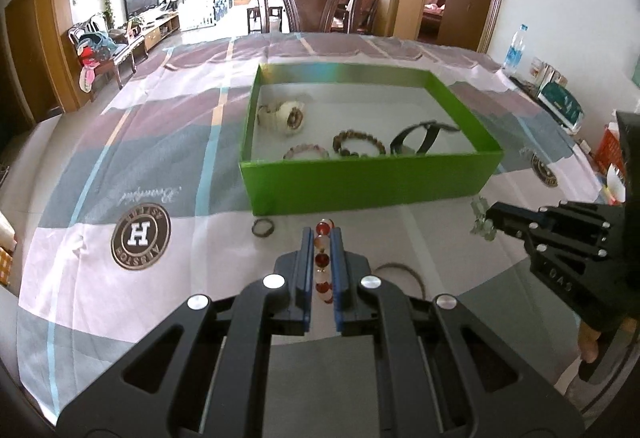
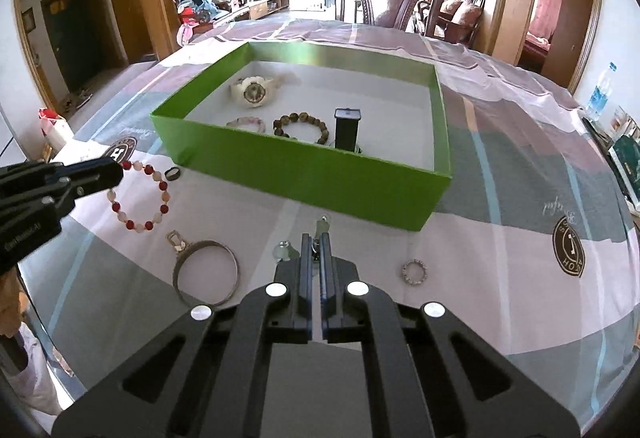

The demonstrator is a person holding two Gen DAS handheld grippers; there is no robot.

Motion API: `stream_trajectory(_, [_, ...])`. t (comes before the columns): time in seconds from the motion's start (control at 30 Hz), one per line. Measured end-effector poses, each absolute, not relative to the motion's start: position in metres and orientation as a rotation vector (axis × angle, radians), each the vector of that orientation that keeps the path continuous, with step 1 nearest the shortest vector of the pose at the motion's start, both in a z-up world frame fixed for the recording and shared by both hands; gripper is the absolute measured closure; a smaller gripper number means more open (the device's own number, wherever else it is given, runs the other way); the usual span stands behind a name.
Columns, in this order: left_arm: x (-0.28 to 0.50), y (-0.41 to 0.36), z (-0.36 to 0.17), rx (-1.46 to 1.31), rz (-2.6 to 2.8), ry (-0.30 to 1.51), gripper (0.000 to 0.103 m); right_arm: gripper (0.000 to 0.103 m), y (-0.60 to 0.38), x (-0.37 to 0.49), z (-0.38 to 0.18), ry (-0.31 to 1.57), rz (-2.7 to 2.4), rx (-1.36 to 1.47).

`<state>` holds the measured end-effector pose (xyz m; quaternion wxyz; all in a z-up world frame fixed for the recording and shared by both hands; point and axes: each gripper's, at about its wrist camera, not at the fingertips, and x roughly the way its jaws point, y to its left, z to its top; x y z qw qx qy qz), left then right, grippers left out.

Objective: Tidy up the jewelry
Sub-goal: 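Lift the jade pendant with the right tool while the left lifts the red-orange bracelet, then open the right tool over the box dropping the pendant while the left drops the bracelet, then move the right tool to the metal bangle while the left moves to the gold charm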

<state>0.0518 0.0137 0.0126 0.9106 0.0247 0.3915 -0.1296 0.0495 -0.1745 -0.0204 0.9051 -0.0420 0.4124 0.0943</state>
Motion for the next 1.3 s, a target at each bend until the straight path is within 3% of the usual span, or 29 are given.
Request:
stream_trajectory(0.4, [0.1,0.003,0.082,0.056,-0.278,0.696,0.095,0.1,-0.19,0.09,0.05,0.682,0.123,-0.052])
stream_trajectory(0.8, [0.184,-0.011,0.023,0.032,-0.224,0.853,0.093,0.099,-0.199,0.172,-0.009,0.855,0.052,-0.005])
stream_trajectory(0.97, [0.169,0.0,0.026,0.022,-0.218,0.84,0.077,0.074,-0.203,0.154,0.002,0.816,0.046,-0.003])
stream_trajectory(1.03, [0.153,0.006,0.026,0.031,-0.214,0.834,0.075,0.073,-0.206,0.133,0.011,0.783,0.048,-0.013])
stream_trajectory(1.17, [0.117,0.019,0.006,0.034,-0.221,0.866,0.061,0.073,-0.209,0.09,0.002,0.809,0.11,0.003])
stream_trajectory(1.3, [0.102,0.031,-0.023,0.009,-0.206,0.937,0.061,0.073,-0.193,0.072,-0.036,0.928,0.176,-0.012])
